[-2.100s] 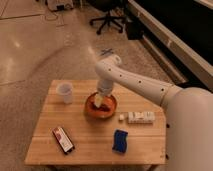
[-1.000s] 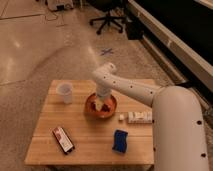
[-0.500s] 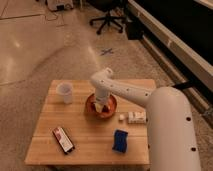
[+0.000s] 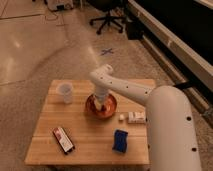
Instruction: Place the pepper on the white sponge
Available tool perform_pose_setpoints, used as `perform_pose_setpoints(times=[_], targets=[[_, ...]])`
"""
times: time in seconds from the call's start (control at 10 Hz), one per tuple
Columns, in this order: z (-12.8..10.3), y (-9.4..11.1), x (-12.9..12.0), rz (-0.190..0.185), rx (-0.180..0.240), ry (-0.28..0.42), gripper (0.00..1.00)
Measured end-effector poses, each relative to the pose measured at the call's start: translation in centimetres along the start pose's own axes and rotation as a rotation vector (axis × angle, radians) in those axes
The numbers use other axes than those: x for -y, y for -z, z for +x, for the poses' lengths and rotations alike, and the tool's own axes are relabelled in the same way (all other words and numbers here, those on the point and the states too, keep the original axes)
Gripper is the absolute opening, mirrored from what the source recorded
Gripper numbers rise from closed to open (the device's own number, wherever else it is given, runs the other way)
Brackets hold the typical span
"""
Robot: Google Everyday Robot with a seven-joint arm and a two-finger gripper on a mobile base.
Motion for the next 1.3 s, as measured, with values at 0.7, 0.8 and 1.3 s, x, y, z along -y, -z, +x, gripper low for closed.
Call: perform_pose_setpoints(times=[0.7,0.8,1.3], targets=[[5.4,8.1,-5.1,-0.011,0.012,0.084,0.14],[6.6,8.4,-5.9,-0.015,0.009,0.093,0.14],[14.1,8.8,-7.8,-0.025,0.001,0.101,0.14]])
